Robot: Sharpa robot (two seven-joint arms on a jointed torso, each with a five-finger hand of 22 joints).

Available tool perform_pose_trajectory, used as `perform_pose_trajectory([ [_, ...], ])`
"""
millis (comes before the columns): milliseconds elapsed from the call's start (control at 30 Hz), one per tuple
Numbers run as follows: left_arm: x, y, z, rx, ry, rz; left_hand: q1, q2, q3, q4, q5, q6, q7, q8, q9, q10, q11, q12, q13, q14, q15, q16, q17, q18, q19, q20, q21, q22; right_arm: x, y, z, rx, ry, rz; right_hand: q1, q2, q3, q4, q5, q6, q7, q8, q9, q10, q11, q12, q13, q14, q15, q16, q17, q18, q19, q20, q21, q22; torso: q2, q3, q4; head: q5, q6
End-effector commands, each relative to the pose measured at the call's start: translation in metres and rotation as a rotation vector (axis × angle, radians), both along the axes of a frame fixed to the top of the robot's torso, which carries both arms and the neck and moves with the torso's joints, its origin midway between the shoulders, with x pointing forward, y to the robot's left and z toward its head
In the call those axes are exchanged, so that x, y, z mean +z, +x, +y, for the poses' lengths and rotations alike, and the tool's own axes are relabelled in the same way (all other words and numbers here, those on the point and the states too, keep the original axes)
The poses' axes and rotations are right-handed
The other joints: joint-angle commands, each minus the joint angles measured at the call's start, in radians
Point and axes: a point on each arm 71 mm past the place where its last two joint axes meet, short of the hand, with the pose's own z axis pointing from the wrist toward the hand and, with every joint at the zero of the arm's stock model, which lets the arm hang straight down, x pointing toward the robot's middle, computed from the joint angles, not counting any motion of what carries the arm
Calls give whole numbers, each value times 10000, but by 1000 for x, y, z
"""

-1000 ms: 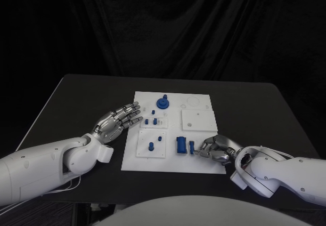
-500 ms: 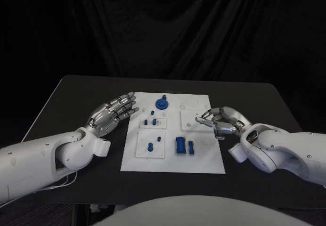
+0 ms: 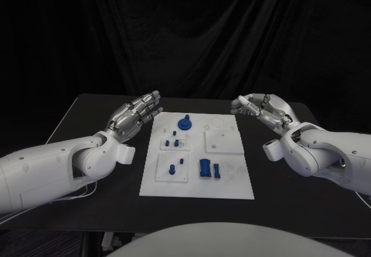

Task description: Assemble the parts on the task board

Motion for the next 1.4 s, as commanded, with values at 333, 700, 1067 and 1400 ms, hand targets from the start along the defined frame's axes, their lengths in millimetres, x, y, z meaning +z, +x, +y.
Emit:
perform_pose_trajectory([
  [333, 1, 11, -8, 498, -906, -1016, 175, 120, -506, 904, -259, -32, 94, 1, -19, -108, -146, -383, -47, -1, -21, -174, -41, 228, -13, 91, -56, -36, -15, -3, 0, 377, 2031, -124, -327, 359, -1068, -1, -798, -1699, -681, -2272, -2026, -3125, -1455, -1786, -2418, -4157, -387, -1893, -1504, -636, -3253, 87, -381, -3917, -241, 83, -224, 343, 1],
  [700, -14, 13, -17, 173, 63, 159, -4138, -815, -254, 294, -2271, -1452, -1412, -579, -382, -292, -556, -1455, -361, -3, -404, -260, -63, -328, -259, -716, -210, -487, -32, -1, 1, -84, 1325, 855, -7596, -737, 726, -1978, -2810, -4802, -1765, -4597, -3571, -4584, -2454, -4142, -4067, -5918, -2356, -3874, -1973, -1225, -4037, -1867, -574, -5564, -238, 102, -210, 314, 99],
  [1067, -6, 17, -27, 1569, 1141, 74, -6962, -1411, -254, -354, -3432, -1835, -1412, -579, -382, -292, -1436, -1967, -361, -3, -1285, -260, -63, -611, -259, -1244, -210, -487, -19, 21, 34, -2076, 1650, 1042, -11513, -1591, 1799, -2917, -3827, -6003, -1765, -4597, -3571, -4584, -2454, -5199, -4067, -5918, -2356, -3874, -1973, -1225, -4037, -2865, -574, -5564, -178, 326, -341, 190, 1266],
  [1400, 8, 20, -37, 3768, 2474, 81, -8623, -2454, -254, -701, -4115, -2589, -1412, -579, -382, -292, -1436, -2854, -361, -3, -1285, -260, -63, -1466, -259, -2175, -210, -487, -9, 33, 58, -3699, 2060, 1576, -11513, -1591, 1799, -2917, -3827, -6003, -1765, -4597, -3571, -4584, -2454, -5199, -4067, -5918, -2356, -3874, -1973, -1225, -4037, -2865, -574, -5564, -115, 565, -482, 56, 2515],
])
